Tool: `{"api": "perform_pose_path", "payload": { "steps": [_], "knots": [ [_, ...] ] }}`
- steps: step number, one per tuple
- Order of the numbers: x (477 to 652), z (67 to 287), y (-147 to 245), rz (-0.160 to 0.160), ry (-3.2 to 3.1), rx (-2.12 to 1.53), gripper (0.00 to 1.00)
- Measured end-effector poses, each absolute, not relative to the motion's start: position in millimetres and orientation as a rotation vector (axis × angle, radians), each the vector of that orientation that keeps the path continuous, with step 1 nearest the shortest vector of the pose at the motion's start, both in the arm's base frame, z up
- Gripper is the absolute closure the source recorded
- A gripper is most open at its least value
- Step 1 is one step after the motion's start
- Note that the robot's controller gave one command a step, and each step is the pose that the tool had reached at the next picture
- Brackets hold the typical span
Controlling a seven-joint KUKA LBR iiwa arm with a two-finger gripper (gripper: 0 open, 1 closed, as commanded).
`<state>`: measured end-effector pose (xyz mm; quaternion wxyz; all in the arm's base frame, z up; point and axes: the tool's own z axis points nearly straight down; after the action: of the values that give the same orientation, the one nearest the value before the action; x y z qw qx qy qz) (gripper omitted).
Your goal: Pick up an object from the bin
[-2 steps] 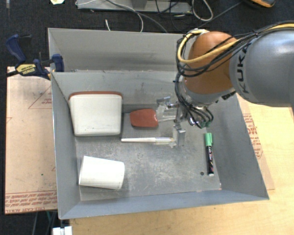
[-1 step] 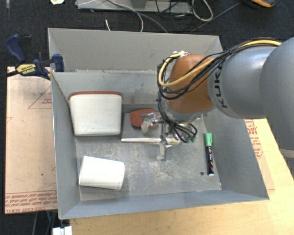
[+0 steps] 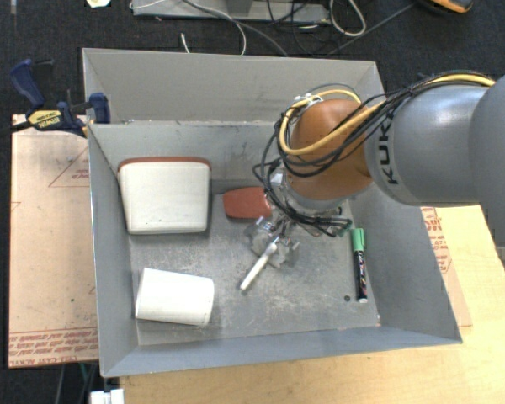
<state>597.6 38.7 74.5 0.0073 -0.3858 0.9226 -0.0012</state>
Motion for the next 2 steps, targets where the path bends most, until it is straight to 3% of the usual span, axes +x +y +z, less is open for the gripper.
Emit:
{"api": "perform_pose_path", "payload": {
  "steps": [1,2],
  "knots": [
    [597.5,74,39,-0.003,2.885,-1.207,1.0],
    [623.2,124,77,-0.002,2.787,-1.412,1.0]
  ]
}}
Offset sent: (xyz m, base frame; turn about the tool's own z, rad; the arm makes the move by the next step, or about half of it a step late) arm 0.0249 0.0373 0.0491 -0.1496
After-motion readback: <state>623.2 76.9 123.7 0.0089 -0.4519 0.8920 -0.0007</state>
